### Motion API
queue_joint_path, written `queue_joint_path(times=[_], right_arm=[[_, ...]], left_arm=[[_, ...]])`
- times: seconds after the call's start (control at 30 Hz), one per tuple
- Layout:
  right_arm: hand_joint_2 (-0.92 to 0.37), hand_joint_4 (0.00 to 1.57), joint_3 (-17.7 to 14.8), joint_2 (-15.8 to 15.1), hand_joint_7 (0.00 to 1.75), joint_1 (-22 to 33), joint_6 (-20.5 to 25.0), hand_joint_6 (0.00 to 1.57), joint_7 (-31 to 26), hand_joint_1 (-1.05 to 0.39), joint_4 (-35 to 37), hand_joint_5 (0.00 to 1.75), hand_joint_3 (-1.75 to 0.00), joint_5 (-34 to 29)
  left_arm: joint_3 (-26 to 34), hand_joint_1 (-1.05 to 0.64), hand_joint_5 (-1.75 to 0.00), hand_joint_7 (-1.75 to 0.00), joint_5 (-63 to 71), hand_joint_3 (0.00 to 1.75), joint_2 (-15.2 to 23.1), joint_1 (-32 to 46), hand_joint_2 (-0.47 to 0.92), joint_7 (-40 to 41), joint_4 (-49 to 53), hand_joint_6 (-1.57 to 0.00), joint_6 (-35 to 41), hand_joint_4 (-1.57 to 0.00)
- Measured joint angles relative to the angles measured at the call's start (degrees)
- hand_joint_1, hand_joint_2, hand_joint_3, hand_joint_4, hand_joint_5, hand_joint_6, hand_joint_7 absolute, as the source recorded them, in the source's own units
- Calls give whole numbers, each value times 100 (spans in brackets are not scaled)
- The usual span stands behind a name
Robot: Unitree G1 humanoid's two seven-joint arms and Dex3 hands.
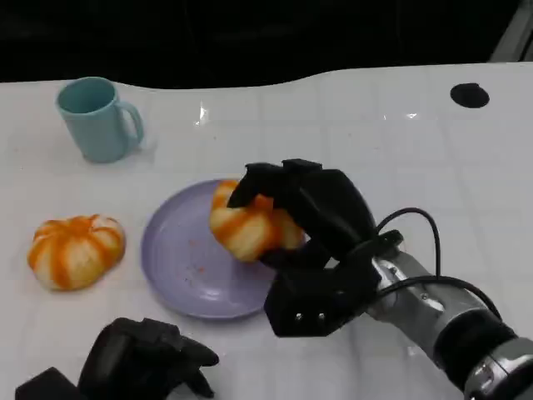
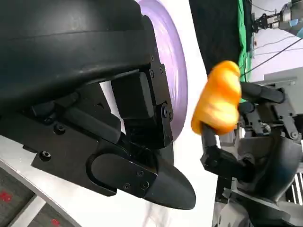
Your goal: Grasp the bread from the table and place it into the plate.
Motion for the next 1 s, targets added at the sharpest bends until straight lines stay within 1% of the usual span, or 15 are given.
queue_joint_path(times=[0.07,0.13,0.2,0.37,0.47,0.53,0.63,0.73,0.8,0.87,0.9,1.0], right_arm=[[-87,21,125,-16,3,-38,69,49,154,-40,20,38,-19,-90],[-91,12,197,-44,1,-63,119,43,359,-46,8,37,-13,-130],[-92,5,250,-102,0,-71,203,35,558,-51,-58,37,-16,-162],[-92,0,269,-294,0,-23,381,28,1188,-59,-535,38,-21,-56],[-92,0,272,-366,0,102,425,28,1409,-61,-856,39,-22,-13],[-92,0,272,-418,1,211,429,30,1480,-61,-1037,43,-21,31],[-92,2,261,-505,1,399,406,31,1540,-62,-1304,48,-25,96],[-92,10,184,-614,4,666,292,37,1611,-57,-1640,54,-25,245],[-92,17,51,-722,6,901,114,41,1649,-54,-1892,58,-24,483],[-92,27,-116,-810,10,1140,-78,49,1694,-50,-2120,63,-22,759],[-92,34,-210,-835,12,1271,-188,54,1735,-47,-2219,68,-22,964],[-92,45,-514,-858,18,1783,-539,66,1926,-43,-2556,81,-22,1626]], left_arm=[[-1,-105,-89,-24,10,5,0,-2,92,20,0,-157,10,-138],[-4,-105,-89,-25,18,6,-2,-8,92,66,0,-157,28,-138],[-4,-105,-89,-25,18,5,-3,-18,92,101,-1,-157,57,-138],[-33,-105,-89,-25,24,5,-20,-42,92,106,-13,-157,118,-137],[-49,-105,-88,-24,109,5,-41,-46,92,153,-15,-157,114,-137],[-49,-105,-88,-24,122,5,-50,-46,92,163,-15,-157,104,-137],[-46,-105,-88,-24,142,5,-43,-50,92,187,-3,-156,32,-137],[-45,-105,-88,-23,132,4,-37,-50,92,185,-1,-157,-19,-137],[-40,-105,-88,-23,111,4,-38,-46,92,172,-2,-157,-12,-137],[-39,-105,-88,-23,104,4,-40,-48,92,153,-4,-157,-7,-137],[-41,-105,-88,-23,106,4,-41,-48,92,148,-3,-157,-8,-137],[-45,-105,-88,-22,115,4,-41,-63,92,148,9,-157,-21,-137]])
